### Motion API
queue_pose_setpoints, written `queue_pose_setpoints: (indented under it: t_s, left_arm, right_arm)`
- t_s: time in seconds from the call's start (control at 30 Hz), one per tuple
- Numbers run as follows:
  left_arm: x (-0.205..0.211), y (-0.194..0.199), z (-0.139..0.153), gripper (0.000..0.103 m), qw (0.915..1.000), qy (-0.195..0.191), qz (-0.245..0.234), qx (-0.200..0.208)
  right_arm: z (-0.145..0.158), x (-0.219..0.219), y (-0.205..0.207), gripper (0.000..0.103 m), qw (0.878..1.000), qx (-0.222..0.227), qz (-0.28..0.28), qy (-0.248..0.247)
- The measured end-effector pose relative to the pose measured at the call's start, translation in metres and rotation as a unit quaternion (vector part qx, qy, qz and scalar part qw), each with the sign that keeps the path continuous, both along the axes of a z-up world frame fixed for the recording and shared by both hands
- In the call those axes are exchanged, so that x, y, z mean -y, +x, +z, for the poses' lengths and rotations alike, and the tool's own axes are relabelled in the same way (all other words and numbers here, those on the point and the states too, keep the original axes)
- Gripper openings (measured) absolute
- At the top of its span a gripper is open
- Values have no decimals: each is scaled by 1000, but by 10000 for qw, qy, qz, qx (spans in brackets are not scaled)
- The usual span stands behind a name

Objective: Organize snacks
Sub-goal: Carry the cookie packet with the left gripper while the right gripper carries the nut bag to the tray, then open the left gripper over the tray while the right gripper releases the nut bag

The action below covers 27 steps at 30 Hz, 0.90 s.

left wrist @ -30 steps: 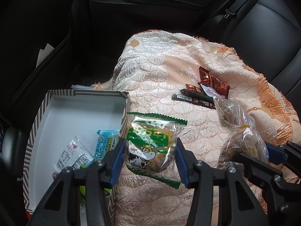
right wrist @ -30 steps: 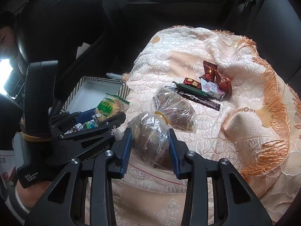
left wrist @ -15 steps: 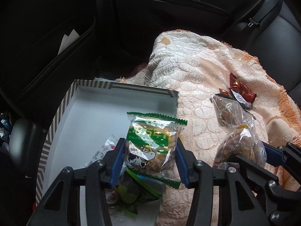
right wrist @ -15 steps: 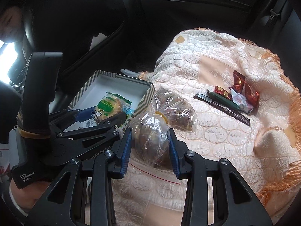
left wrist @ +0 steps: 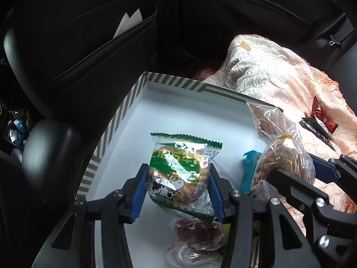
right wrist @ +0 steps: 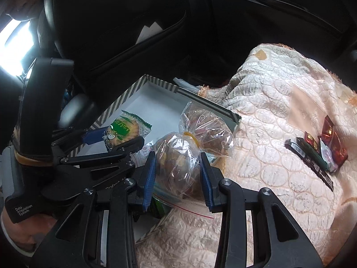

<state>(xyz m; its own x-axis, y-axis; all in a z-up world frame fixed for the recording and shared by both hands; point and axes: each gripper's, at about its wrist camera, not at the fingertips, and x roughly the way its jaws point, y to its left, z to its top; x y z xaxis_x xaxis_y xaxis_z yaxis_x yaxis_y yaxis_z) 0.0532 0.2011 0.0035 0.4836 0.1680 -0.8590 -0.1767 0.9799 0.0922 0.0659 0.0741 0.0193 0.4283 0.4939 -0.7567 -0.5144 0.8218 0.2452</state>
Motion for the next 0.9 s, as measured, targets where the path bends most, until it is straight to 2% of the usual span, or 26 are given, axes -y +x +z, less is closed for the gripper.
queue_pose_setpoints:
  t_s: [0.3, 0.4, 0.53, 0.63, 0.73, 0.9]
  left_arm:
    - [-25, -4, -19, 56, 9989, 19, 436, -158]
    - [-31, -6, -22, 57, 9984, -50, 533, -162]
    - [-35, -8, -23, 73, 9978, -40, 649, -134]
    - [-39, -11, -18, 82, 9972, 28, 741, -34]
    - [-40, -12, -12, 87, 9969, 47, 789, 51]
    - [-33, -13, 1, 87, 9966, 122, 788, 228]
  right_arm:
    - [-28, -35, 19, 36, 9993, -257, 197, -201]
    - [-32, -39, 20, 39, 9992, -276, 200, -208]
    - [-34, -38, 26, 47, 9979, -627, 172, -42]
    - [-32, -35, 26, 50, 9973, -704, 157, 97]
    - [-25, -31, 22, 50, 9973, -672, 115, 257]
    - [-15, -15, 19, 50, 9967, -710, -99, 368]
